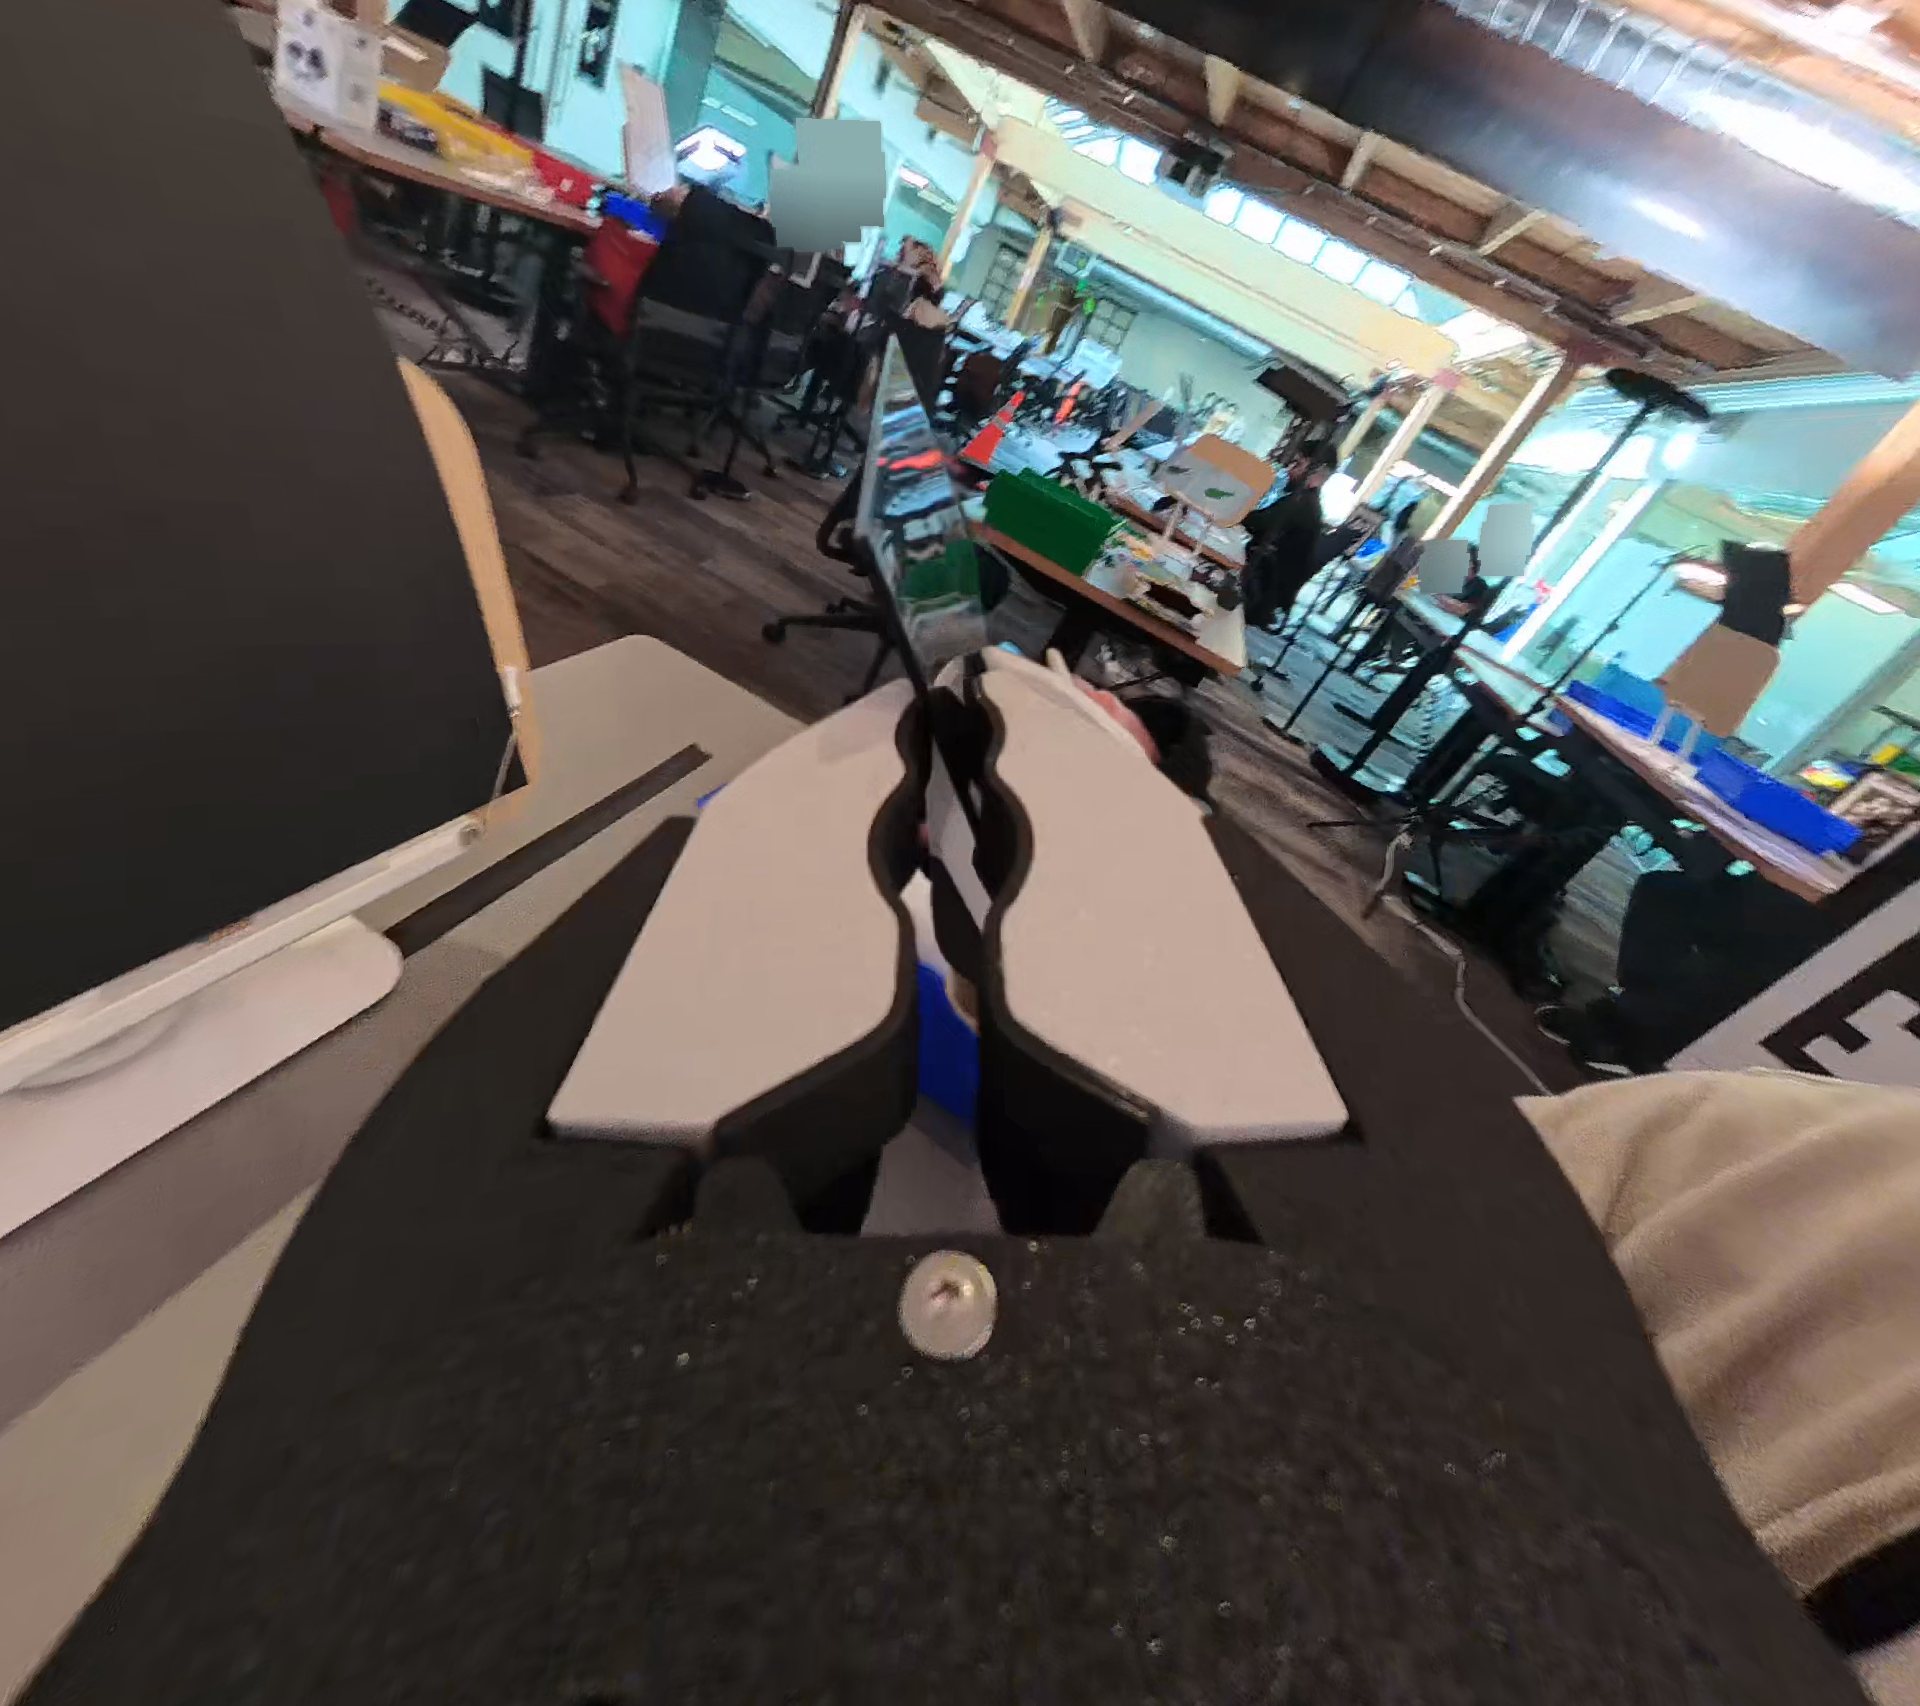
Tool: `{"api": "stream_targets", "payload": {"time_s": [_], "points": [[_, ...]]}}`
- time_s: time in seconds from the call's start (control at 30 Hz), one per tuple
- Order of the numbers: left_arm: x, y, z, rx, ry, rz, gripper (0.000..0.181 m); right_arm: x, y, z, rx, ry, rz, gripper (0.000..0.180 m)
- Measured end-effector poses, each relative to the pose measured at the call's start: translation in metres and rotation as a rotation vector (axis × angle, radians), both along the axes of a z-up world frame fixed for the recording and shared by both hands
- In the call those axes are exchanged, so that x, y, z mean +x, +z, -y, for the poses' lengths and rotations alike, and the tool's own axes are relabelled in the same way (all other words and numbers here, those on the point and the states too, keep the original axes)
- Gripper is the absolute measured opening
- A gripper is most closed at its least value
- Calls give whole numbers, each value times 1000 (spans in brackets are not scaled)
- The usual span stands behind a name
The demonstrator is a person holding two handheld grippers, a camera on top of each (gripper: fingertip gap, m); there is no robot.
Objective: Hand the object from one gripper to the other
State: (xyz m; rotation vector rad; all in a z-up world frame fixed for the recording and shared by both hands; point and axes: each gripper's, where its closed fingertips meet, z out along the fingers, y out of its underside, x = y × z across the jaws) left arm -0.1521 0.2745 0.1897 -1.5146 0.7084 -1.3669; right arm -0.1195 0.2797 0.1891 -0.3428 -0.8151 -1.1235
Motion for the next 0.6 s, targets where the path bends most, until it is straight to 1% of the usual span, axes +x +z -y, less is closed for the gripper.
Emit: {"api": "stream_targets", "payload": {"time_s": [0.07,0.1,0.17,0.2,0.23,0.3,0.33,0.4,0.43,0.5,0.53,0.57,0.6], "points": [[-1,-3,-1,8,0,-26,2,-3,-6,-4,-12,10,23,5],[-1,-2,3,10,-26,-22,1,-4,-6,-1,21,28,25,7],[-2,2,11,24,-73,-11,1,-9,-8,14,100,128,46,6],[-3,6,12,39,-71,1,0,-12,-10,20,83,194,52,6],[-6,9,12,61,-45,7,1,-14,-13,22,29,239,45,8],[-16,16,8,132,41,0,1,-15,-16,20,-77,263,28,24],[-22,19,7,159,80,2,1,-12,-13,20,-106,281,-4,28],[-35,30,9,205,117,46,1,-3,-6,18,-202,337,-93,32],[-41,35,12,218,124,70,1,3,-2,17,-262,381,-156,32],[-53,43,16,244,133,110,1,12,2,12,-438,495,-287,31],[-58,47,17,262,143,126,1,14,2,10,-545,564,-340,25],[-63,48,18,273,146,128,1,14,-1,7,-679,637,-390,28],[-66,47,18,275,148,120,1,15,-2,5,-784,703,-448,39]]}}
